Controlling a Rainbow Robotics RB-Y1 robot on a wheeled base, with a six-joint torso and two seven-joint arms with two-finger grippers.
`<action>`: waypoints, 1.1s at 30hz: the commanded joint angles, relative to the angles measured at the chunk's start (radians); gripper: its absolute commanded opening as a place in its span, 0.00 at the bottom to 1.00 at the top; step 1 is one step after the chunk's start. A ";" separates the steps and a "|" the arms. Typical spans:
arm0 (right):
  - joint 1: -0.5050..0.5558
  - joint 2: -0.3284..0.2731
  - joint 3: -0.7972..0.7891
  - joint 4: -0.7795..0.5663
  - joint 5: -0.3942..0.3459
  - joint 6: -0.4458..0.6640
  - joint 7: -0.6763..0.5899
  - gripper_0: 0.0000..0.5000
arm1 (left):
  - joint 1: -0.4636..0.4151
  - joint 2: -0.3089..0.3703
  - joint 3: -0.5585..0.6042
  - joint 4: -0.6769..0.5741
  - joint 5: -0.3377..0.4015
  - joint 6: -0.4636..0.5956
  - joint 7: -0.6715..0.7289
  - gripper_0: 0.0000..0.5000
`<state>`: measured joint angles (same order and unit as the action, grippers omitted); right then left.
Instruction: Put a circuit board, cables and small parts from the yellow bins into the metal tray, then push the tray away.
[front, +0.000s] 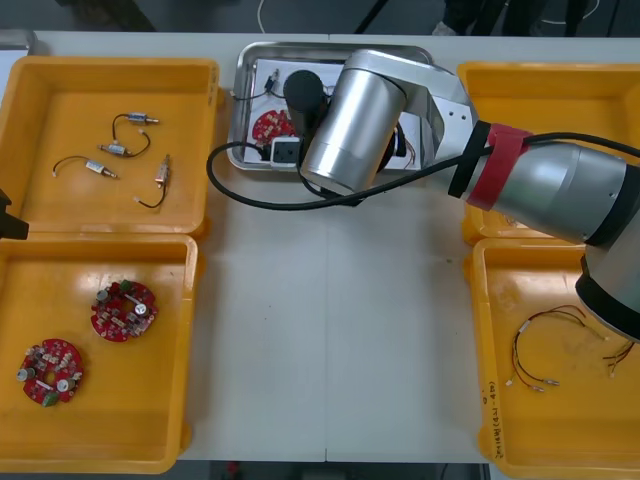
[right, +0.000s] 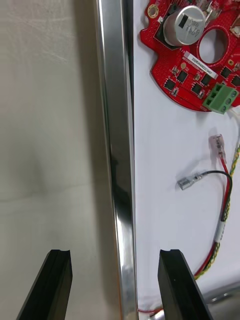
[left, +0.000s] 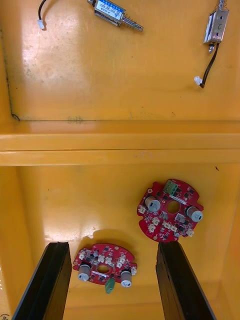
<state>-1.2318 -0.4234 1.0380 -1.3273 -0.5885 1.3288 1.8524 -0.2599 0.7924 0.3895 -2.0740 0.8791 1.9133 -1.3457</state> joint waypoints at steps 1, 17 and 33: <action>-0.002 0.014 -0.135 -0.121 -0.002 0.113 0.025 1.00 | 0.021 0.047 0.022 -0.032 0.008 0.007 0.000 1.00; 0.204 0.012 -0.498 -0.494 0.055 0.591 -0.033 1.00 | 0.021 0.047 0.022 -0.032 0.008 0.007 0.000 1.00; 0.422 -0.051 -0.785 -0.745 0.035 0.591 -0.308 1.00 | 0.021 0.047 0.022 -0.032 0.008 0.007 0.000 1.00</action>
<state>-0.8553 -0.4313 0.2999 -2.0092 -0.5450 1.9168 1.6170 -0.2598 0.7924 0.3895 -2.0744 0.8791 1.9134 -1.3457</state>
